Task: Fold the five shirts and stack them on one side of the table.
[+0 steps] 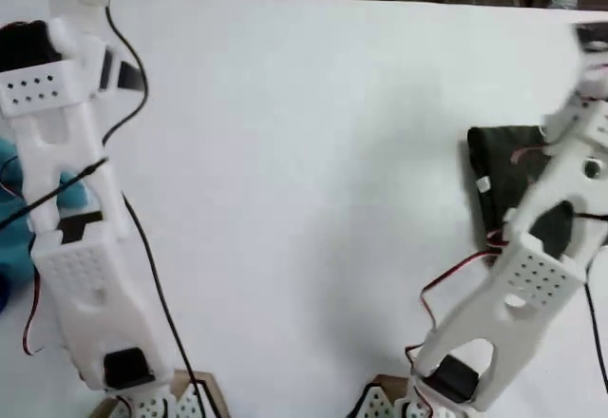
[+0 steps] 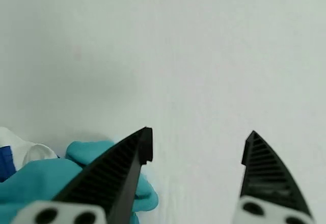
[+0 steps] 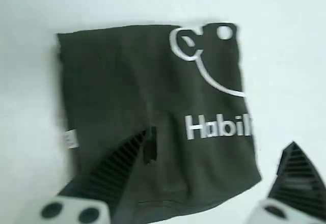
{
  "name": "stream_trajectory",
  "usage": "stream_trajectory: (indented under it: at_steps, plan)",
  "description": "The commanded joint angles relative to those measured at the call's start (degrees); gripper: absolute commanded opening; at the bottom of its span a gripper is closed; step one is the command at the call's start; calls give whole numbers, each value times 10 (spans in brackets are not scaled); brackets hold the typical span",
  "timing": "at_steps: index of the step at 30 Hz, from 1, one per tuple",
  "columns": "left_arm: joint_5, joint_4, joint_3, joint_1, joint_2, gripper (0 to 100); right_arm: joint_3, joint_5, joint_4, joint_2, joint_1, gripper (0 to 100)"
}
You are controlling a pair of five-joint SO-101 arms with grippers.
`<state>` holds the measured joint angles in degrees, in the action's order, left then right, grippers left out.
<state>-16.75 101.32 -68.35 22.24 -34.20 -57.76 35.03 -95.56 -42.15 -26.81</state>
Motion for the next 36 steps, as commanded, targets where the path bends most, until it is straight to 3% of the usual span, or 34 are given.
stream_trajectory:
  at_steps: [1, 10, 13, 19, 36]
  plan:
    - [11, 6, -55, 28, 10, 302, 32, -26, -25, 49, 30, 376]
    - [11, 6, -61, 74, 6, 302, 174, -22, -4, 45, 17, 376]
    - [12, 7, -62, 84, 10, 302, 191, 18, 46, 45, 37, 376]
    - [12, 9, -65, 113, 11, 302, 227, 22, 116, -12, 80, 376]
    - [12, 10, -65, 124, 11, 302, 135, 42, 118, -80, 125, 378]
